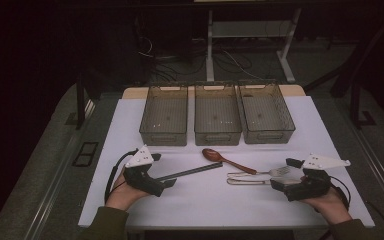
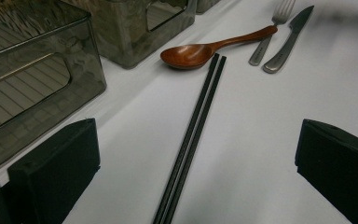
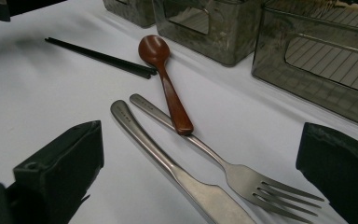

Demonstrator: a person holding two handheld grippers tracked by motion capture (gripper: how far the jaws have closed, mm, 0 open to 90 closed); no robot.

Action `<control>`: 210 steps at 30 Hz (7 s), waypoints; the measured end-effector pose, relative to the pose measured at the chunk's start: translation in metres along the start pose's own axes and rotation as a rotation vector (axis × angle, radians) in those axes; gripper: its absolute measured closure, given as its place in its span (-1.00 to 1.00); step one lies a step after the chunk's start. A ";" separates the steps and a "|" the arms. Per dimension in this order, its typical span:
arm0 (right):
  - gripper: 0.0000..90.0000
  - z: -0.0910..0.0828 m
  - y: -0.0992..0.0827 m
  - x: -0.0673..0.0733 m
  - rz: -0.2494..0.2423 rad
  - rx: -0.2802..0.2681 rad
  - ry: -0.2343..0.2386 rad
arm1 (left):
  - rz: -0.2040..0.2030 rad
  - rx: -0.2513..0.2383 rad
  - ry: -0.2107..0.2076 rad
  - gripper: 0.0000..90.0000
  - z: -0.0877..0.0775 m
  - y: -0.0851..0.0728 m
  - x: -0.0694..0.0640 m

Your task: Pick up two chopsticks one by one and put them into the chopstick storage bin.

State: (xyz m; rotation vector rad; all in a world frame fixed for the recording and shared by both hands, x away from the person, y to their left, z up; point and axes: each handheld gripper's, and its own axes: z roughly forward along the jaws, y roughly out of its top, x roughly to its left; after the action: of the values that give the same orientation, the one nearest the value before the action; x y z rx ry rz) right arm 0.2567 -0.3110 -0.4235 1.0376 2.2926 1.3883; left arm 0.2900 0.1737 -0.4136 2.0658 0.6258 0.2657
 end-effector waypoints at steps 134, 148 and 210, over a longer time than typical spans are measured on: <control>-0.99 0.025 0.001 0.006 -0.022 0.085 0.023 | 0.179 0.204 -0.164 0.89 0.066 0.000 0.004; -0.99 0.027 0.001 0.008 -0.034 0.107 0.016 | 0.163 0.170 -0.180 0.89 0.061 0.004 0.001; -0.99 0.025 -0.001 0.009 -0.034 0.103 0.026 | 0.067 0.041 -0.124 0.89 0.020 0.069 0.024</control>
State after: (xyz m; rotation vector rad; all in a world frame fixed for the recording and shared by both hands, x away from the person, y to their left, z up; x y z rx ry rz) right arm 0.2634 -0.2883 -0.4357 1.0104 2.4115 1.2898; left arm 0.3412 0.1412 -0.3682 2.1272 0.4914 0.1619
